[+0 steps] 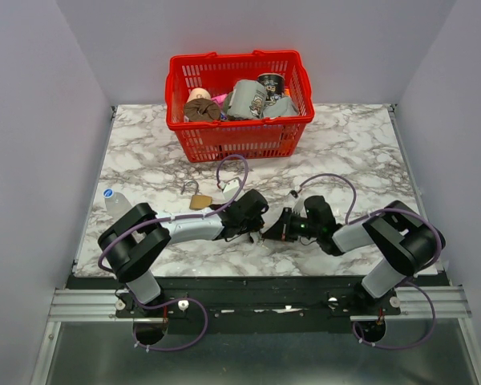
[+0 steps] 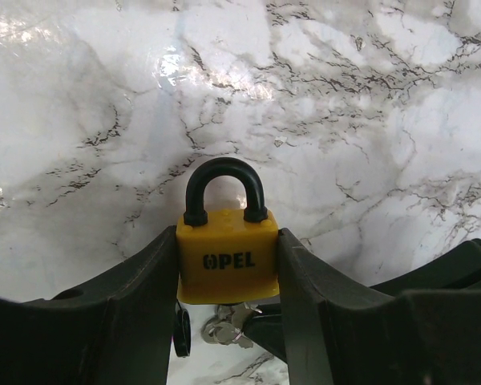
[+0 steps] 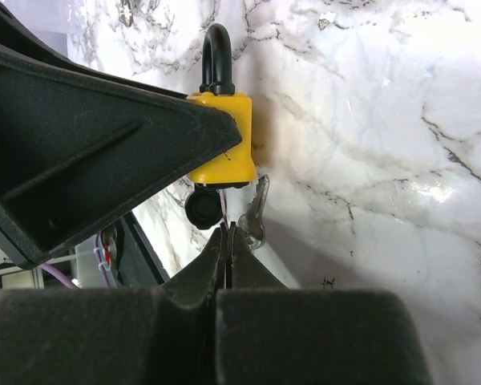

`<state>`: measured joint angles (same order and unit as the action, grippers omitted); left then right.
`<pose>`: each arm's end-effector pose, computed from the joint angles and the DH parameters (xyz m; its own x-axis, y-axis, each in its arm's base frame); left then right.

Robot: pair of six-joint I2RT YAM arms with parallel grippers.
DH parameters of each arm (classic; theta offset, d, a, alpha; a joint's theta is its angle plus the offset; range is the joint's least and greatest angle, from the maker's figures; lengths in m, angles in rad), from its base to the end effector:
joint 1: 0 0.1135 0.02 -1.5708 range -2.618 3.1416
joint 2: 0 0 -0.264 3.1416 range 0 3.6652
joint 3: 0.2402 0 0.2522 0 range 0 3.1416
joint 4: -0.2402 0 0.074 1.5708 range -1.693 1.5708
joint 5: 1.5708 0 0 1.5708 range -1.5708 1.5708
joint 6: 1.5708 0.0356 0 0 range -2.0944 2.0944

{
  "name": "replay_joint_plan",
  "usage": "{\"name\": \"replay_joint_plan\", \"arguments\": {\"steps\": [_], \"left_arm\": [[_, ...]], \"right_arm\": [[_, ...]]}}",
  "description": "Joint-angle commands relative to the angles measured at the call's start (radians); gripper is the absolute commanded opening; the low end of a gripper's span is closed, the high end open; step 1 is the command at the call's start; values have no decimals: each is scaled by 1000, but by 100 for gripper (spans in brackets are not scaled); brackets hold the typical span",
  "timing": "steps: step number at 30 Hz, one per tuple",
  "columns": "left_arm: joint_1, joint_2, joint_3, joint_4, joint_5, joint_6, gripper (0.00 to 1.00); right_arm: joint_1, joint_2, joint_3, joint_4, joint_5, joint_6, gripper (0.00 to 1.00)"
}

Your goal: Unlock with the key

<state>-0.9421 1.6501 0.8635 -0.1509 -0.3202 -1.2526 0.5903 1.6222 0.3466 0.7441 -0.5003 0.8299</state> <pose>0.1974 -0.2524 0.1587 -0.7734 -0.4693 -0.4261 -0.2443 0.8410 -0.4827 0.2006 0.1550 0.1069 -0.8980 0.1776 -0.4024 -0.2508 0.5448 0.8002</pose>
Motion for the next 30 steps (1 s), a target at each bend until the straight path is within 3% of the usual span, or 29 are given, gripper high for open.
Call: {"name": "replay_joint_plan", "arguments": {"steps": [1, 30], "left_arm": [[-38, 8, -9, -101, 58, 4, 0], [-44, -7, -67, 7, 142, -68, 0]], "right_arm": [[-15, 10, 55, 46, 174, -34, 1], [-15, 113, 68, 207, 256, 41, 1]]}}
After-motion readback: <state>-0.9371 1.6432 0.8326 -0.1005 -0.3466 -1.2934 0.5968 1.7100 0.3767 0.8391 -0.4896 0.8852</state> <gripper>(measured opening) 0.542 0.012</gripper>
